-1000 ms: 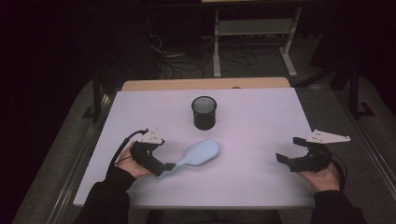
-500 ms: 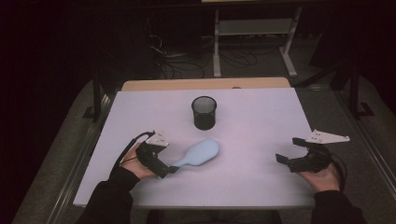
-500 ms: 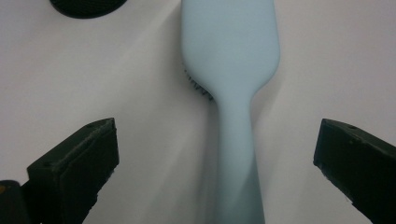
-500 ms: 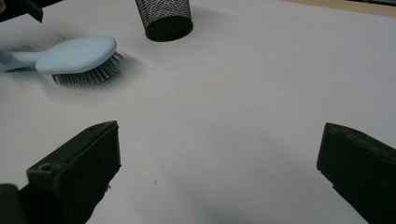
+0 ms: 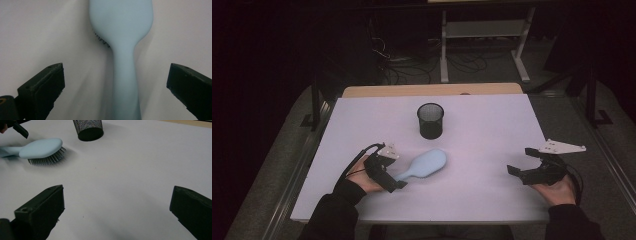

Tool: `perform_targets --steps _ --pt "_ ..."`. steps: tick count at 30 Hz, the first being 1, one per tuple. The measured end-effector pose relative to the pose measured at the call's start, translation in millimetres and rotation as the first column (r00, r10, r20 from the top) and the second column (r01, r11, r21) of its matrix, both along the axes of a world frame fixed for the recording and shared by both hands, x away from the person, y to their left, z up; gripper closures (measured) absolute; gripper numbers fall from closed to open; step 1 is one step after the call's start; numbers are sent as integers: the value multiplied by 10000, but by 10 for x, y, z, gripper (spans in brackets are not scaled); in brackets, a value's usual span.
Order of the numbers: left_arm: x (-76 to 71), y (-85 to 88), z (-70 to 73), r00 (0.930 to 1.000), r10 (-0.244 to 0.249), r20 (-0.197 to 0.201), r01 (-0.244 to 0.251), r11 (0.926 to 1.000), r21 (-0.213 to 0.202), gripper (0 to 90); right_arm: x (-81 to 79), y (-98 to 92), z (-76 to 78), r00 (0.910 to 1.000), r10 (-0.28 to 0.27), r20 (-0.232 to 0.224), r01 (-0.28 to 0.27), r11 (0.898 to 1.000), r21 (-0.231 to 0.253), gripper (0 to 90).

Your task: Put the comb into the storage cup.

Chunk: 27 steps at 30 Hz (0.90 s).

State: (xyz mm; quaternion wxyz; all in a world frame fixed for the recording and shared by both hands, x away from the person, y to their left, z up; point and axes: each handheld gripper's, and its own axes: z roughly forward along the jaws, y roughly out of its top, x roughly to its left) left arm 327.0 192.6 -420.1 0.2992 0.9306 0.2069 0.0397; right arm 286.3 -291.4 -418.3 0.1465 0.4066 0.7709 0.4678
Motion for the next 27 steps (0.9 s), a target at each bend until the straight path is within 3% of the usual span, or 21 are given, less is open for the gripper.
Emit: perform_targets --steps 18,27 --pt "32 -66 -58 9996 24 -289 -23 10000 60 151 5 4 -7 9999 43 -100 -44 10000 -65 0" --pt "32 -112 -47 9999 29 -124 -27 9998 198 249 6 7 -8 9999 38 -108 -38 10000 -76 0"
